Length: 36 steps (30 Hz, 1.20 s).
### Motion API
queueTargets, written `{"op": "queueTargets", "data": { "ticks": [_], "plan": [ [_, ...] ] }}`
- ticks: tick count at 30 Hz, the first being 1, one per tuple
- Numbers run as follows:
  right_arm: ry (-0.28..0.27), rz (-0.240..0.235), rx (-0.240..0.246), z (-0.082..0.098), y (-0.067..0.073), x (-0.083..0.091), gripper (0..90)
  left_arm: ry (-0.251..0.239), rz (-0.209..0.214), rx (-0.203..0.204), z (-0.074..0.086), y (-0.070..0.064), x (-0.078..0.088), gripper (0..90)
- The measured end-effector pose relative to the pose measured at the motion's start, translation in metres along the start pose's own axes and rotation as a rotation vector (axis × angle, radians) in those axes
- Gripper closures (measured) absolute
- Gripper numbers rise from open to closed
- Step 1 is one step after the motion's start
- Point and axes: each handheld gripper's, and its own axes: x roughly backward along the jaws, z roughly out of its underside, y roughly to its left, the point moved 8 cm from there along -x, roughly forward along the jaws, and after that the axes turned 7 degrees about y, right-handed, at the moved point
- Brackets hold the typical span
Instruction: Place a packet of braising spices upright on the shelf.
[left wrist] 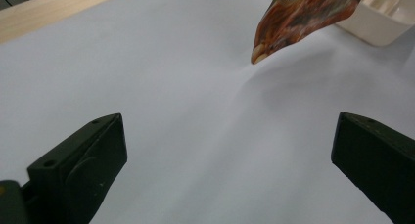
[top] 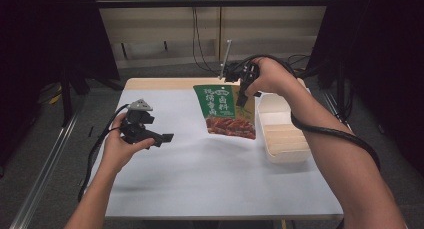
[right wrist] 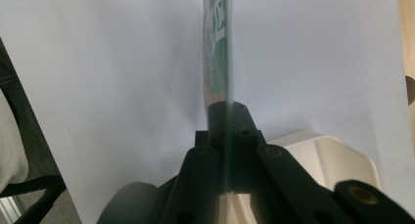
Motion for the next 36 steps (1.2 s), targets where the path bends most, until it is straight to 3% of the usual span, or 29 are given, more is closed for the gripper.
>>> {"op": "queueTargets", "data": {
  "ticks": [3,8,12,14,15,17,19,21,24,28,36],
  "plan": [
    [-0.002,-0.002,-0.021,0.002,-0.003,0.001,90.0,-0.01,0.004,0.026,0.008,0.0,-0.006,0.0],
    [0.002,-0.007,-0.039,0.004,-0.006,0.002,90.0,0.014,-0.021,0.026,0.02,-0.001,-0.013,0.0],
    [0.006,-0.005,-0.045,0.007,-0.01,0.002,90.0,0.016,-0.016,0.044,0.029,-0.001,-0.019,0.0],
    [0.005,-0.013,-0.045,0.008,-0.011,0.003,90.0,0.033,-0.013,0.045,0.033,0.002,-0.022,0.0],
    [-0.002,-0.011,-0.058,0.01,-0.014,0.005,90.0,0.066,-0.028,0.054,0.037,0.005,-0.022,0.0],
    [-0.004,-0.014,-0.063,0.011,-0.014,0.006,90.0,0.061,-0.03,0.049,0.037,0.007,-0.021,0.0],
    [-0.01,-0.011,-0.072,0.013,-0.017,0.007,90.0,0.037,0.003,0.043,0.04,0.005,-0.021,0.0],
    [-0.02,0.0,-0.083,0.015,-0.02,0.01,90.0,0.036,0.009,0.048,0.042,0.006,-0.022,0.0],
    [-0.028,0.001,-0.096,0.017,-0.025,0.012,90.0,0.051,0.003,0.076,0.047,0.01,-0.021,0.0],
    [-0.004,0.017,-0.096,0.02,-0.03,0.015,90.0,0.036,0.007,0.078,0.046,0.01,-0.017,0.0],
    [-0.031,0.024,-0.128,0.029,-0.047,0.028,90.0,0.04,0.026,0.08,0.048,0.009,-0.013,0.0]
  ]
}}
